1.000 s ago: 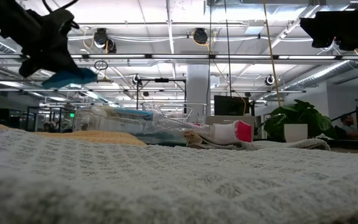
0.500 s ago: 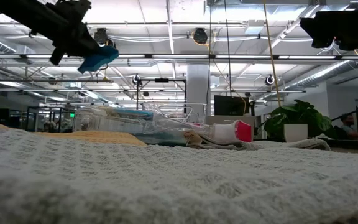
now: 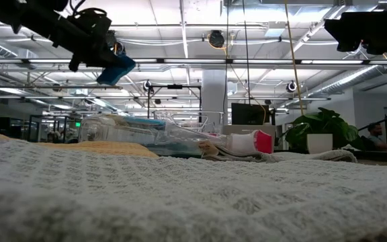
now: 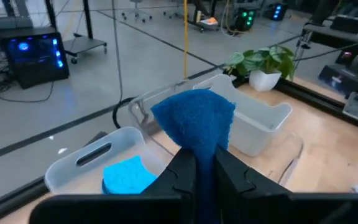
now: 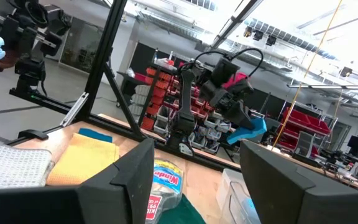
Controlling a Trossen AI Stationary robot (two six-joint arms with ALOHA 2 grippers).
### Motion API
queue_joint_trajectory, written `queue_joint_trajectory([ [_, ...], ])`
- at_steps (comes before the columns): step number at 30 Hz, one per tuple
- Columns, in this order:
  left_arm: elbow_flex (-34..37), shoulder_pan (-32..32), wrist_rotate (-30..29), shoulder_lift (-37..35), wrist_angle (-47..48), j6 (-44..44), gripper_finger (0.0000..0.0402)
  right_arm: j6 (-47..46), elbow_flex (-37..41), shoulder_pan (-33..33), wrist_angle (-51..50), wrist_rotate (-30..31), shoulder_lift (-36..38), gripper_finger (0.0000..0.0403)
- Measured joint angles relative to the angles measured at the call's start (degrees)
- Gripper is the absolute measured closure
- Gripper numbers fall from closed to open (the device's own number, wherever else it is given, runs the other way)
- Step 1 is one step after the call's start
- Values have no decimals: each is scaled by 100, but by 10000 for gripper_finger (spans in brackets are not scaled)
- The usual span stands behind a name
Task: Pick & Place Kitchen Items
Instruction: Put the blue sponge into the white transparent bin
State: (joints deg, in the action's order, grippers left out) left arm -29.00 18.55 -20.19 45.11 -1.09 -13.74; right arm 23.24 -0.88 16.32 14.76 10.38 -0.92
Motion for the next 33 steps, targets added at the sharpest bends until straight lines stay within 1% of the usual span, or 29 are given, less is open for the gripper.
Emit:
queue_joint_trajectory([
  [7,-344,655,732,584,-71,593,379,-1,2,0,0,2,1,197],
  [14,-964,1225,1302,1272,129,1568,379,0,2,0,0,2,0,199],
  [18,-1307,1468,1481,1694,582,2084,379,0,0,1,0,2,1,197],
  [22,-1516,1607,1616,2048,868,2393,380,-2,2,2,-1,2,1,195],
  [30,-1589,1669,1636,2368,956,2464,376,0,1,2,0,2,0,195],
  [33,-1589,1669,1772,2375,955,2523,380,-2,2,2,0,2,2,195],
])
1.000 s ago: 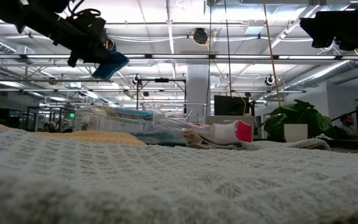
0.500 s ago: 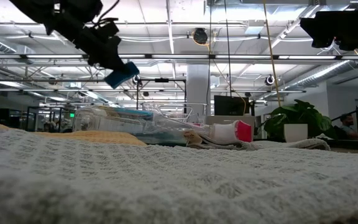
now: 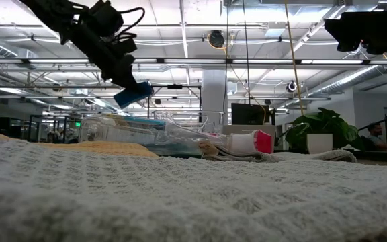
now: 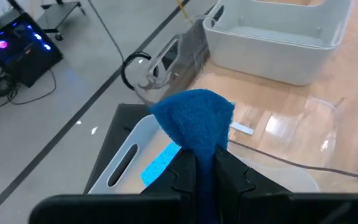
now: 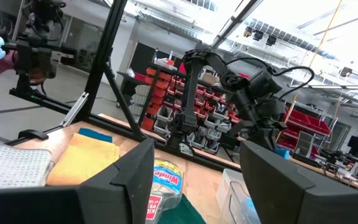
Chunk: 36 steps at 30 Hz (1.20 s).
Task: Pick & Place Kitchen Items
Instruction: Put the blue sponge into the white transparent bin
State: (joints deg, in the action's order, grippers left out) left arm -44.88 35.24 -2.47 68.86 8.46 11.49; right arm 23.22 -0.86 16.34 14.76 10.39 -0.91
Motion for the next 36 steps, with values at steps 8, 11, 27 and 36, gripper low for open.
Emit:
queue_joint_trajectory([
  [8,0,-3,203,0,381,983,379,1,-1,0,-1,-1,-2,196],
  [11,0,-57,357,2,688,1555,376,2,-2,0,0,0,0,195],
  [27,0,-92,724,32,852,1448,372,2,-2,0,0,0,-2,199],
  [36,0,-92,856,33,845,1433,371,2,-2,0,0,0,-2,195],
])
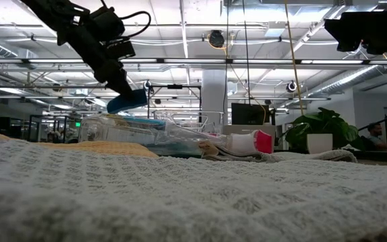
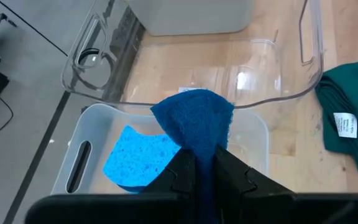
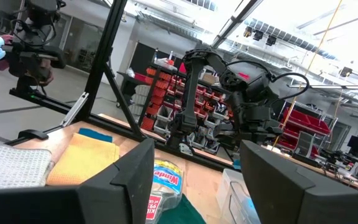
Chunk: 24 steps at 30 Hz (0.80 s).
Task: Pick & Place Kitchen Items
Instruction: Put the blue sponge into the white transparent bin
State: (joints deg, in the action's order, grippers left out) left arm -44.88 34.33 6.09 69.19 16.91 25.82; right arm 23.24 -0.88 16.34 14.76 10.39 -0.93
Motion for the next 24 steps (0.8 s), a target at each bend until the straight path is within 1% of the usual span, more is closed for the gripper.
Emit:
queue_joint_trajectory([
  [24,0,0,2,0,0,-78,371,0,0,-2,0,0,2,195],
])
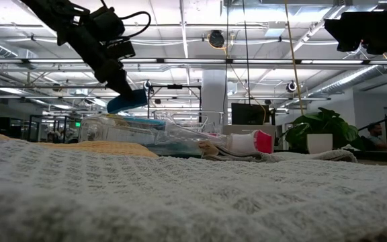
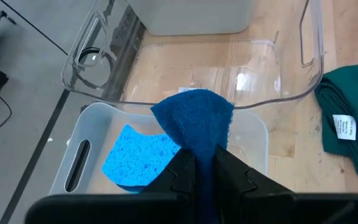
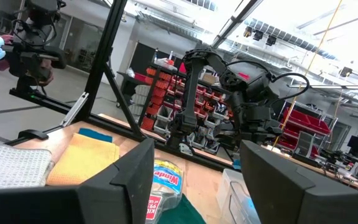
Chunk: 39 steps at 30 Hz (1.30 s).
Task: Pick & Place Kitchen Items
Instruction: Put the blue sponge into the white transparent bin
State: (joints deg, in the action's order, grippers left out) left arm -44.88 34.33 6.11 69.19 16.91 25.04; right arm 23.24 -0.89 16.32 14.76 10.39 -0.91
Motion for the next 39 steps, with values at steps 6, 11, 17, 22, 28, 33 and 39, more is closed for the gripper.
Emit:
queue_joint_trajectory([
  [6,0,0,-7,2,-40,15,371,-2,2,2,0,0,1,195],
  [11,0,59,-9,196,-95,29,371,0,1,0,0,-2,1,195],
  [17,0,203,-7,558,-99,69,371,-1,0,2,0,0,-1,197],
  [22,0,240,1,730,-131,98,371,0,0,-1,0,0,-1,198],
  [28,0,234,482,938,-71,260,371,-1,1,0,-1,0,0,198],
  [33,0,188,513,1206,-91,378,371,0,2,1,0,0,1,197],
  [39,0,191,525,1580,-114,380,371,0,2,1,0,0,1,197],
])
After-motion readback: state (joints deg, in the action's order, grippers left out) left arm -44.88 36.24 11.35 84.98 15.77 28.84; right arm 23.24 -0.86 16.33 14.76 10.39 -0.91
